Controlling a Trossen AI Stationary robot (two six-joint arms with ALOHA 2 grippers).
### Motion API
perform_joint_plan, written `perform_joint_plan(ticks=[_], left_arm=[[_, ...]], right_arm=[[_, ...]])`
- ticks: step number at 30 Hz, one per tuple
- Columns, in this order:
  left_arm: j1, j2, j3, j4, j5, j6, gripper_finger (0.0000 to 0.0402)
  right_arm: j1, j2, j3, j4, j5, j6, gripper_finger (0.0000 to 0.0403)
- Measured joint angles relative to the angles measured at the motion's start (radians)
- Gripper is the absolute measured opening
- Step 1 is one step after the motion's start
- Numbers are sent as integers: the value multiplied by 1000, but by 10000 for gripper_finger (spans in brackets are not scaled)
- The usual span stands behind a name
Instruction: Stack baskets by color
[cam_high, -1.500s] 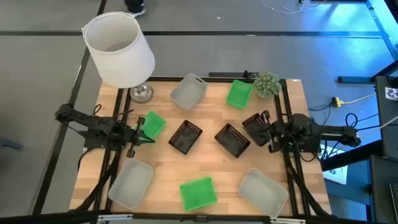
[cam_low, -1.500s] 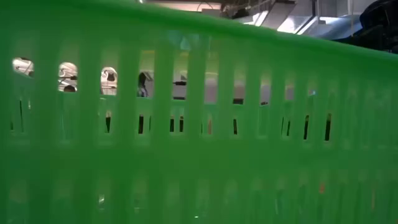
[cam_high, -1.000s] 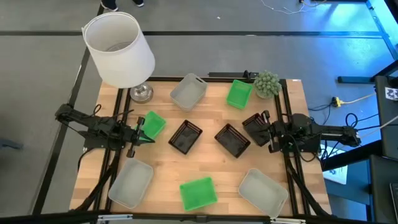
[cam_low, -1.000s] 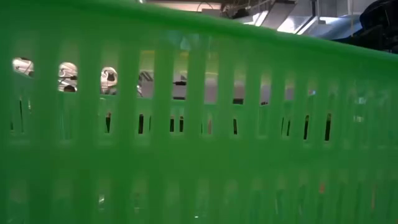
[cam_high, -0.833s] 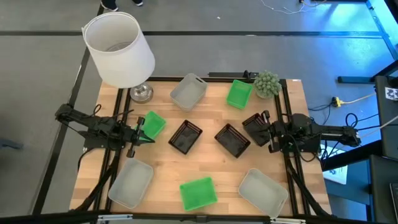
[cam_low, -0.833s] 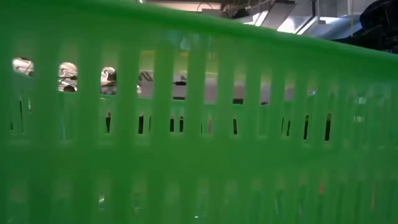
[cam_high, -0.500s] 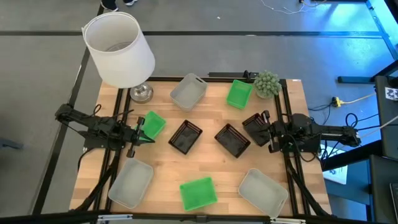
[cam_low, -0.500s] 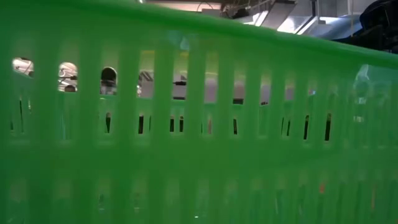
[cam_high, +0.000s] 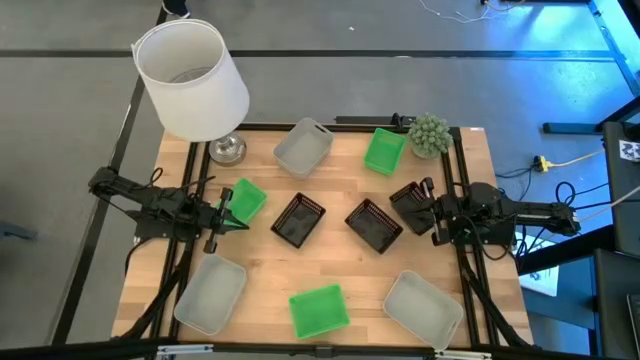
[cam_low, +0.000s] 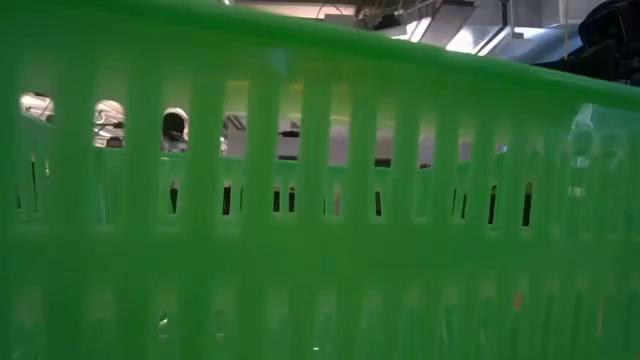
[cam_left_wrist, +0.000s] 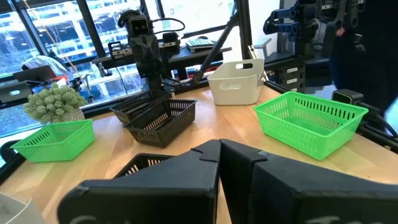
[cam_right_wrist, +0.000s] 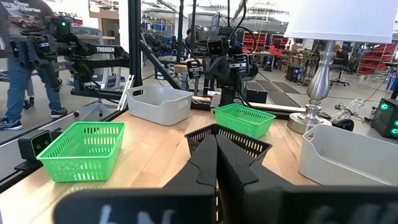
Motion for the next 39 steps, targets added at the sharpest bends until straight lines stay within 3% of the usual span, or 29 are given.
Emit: perform_joint_plan(ticks=[27,31,35,39], left_arm=[[0,0,0,2,-2,1,0],[0,0,-1,85,-89,-28,0],[0,0,78,84,-103,-110,0],[0,30,231,-22,-105,-102,0]], right_arm=[[0,0,0,0,0,57,0],[0,0,0,0,0,57,0],[0,0,0,0,0,58,0],[0,0,0,0,0,57,0]])
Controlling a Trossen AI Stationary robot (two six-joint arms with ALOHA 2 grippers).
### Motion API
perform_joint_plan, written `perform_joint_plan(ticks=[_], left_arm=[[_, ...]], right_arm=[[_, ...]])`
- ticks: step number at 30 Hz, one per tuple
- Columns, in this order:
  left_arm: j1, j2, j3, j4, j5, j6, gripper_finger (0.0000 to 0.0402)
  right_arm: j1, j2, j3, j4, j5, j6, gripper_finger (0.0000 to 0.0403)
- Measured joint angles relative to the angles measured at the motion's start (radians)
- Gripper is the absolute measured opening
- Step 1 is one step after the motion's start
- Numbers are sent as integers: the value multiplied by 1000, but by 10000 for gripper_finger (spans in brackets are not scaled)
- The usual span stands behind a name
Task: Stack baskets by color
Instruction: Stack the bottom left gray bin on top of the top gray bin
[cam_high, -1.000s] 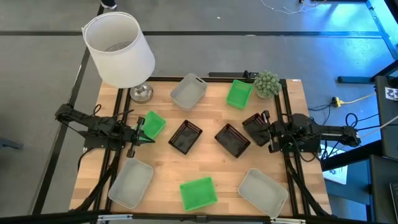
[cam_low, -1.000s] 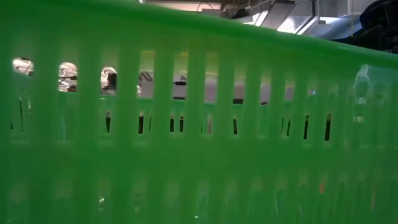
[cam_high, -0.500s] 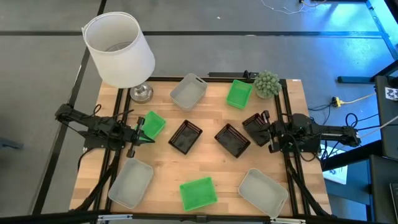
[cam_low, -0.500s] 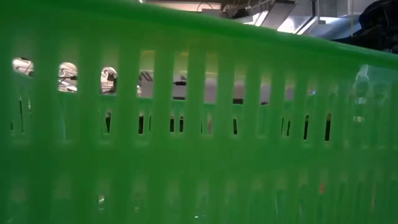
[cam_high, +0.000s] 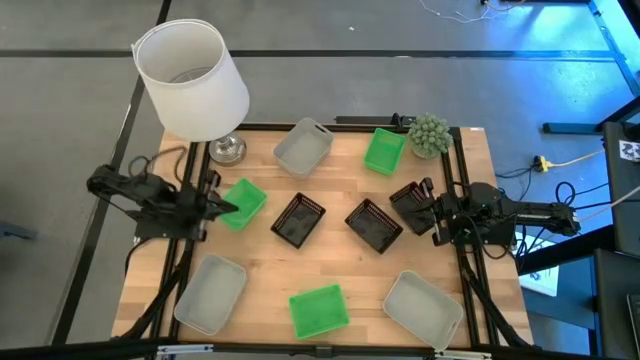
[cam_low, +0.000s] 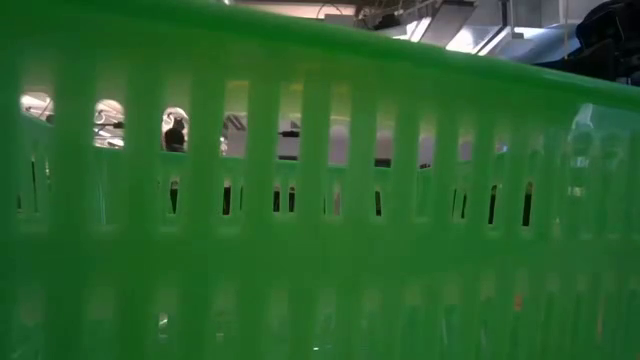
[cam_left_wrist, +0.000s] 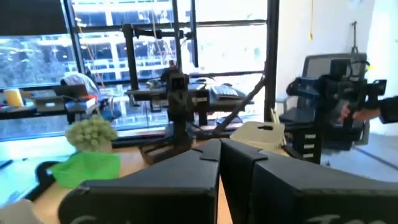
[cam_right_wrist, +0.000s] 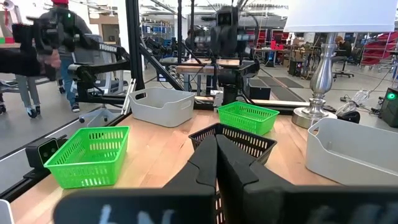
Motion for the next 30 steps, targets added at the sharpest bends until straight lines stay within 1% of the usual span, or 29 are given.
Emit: perform_joint_plan(ticks=[3,5,8,12,17,20,23,30], left_arm=[[0,80,132,-110,-13,38,0],[-1,163,234,-200,-33,49,0],[-1,311,381,-377,-52,39,0],[0,510,557,-585,-36,-53,0],[-10,703,725,-797,70,-217,0],[-34,798,802,-893,123,-296,0],[-71,867,855,-963,164,-351,0],[-169,964,867,-1083,253,-486,0]], right_arm=[[0,0,0,0,0,0,0],[0,0,0,0,0,2,0],[0,0,0,0,-1,-2,0],[0,0,0,0,-7,-1,0],[0,0,0,8,-67,-12,0],[0,0,0,9,-79,-17,0],[0,0,0,10,-79,-28,0],[0,0,0,10,-79,-28,0]])
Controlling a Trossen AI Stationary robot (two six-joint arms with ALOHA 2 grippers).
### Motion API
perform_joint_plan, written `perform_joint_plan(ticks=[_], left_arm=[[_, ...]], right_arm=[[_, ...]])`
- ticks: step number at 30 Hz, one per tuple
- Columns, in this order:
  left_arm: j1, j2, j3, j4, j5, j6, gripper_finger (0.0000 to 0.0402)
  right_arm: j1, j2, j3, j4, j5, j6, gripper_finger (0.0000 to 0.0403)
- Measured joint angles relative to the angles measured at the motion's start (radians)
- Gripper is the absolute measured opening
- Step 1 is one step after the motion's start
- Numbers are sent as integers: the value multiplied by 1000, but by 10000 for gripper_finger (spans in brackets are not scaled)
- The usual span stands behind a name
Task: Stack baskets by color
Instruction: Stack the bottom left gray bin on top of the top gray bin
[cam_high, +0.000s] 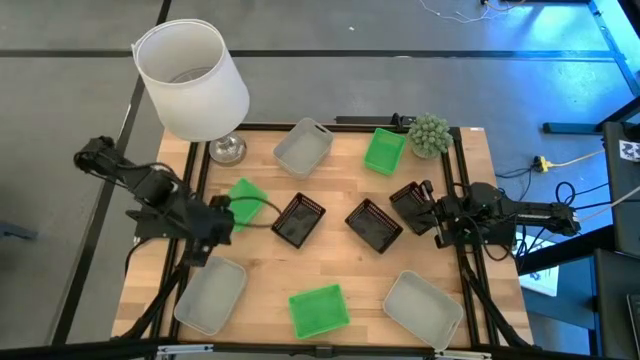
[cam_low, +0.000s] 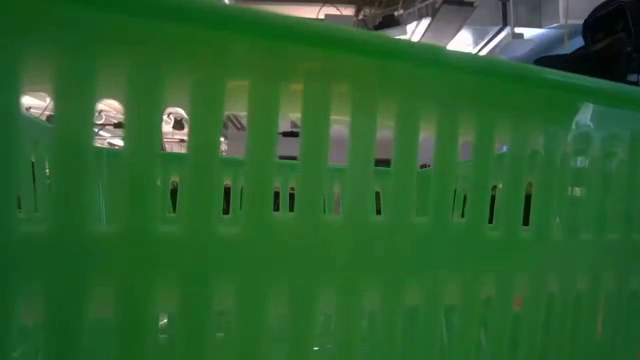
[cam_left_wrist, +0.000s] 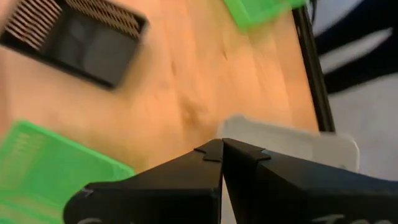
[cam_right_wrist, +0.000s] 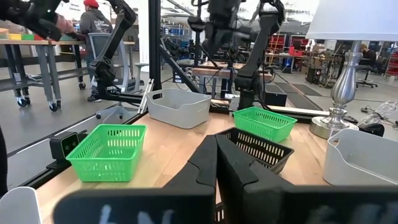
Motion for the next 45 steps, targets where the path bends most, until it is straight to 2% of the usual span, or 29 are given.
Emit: perform_joint_plan(ticks=[8,12,16,22,28,37,45], left_arm=[[-64,49,0,8,26,-76,0],[-72,64,0,7,33,-171,0],[-72,70,0,8,17,-186,0],[-61,77,0,8,-5,-300,0],[-53,80,0,5,-13,-361,24],[-63,143,0,4,-19,-355,90],[-127,269,0,4,-28,-174,96]], right_arm=[[0,0,0,0,0,2,0],[0,0,0,0,0,0,0],[0,0,0,1,0,1,1],[0,0,0,1,0,0,1],[0,0,0,1,0,0,0],[0,0,0,5,0,4,1],[0,0,0,7,0,4,0]])
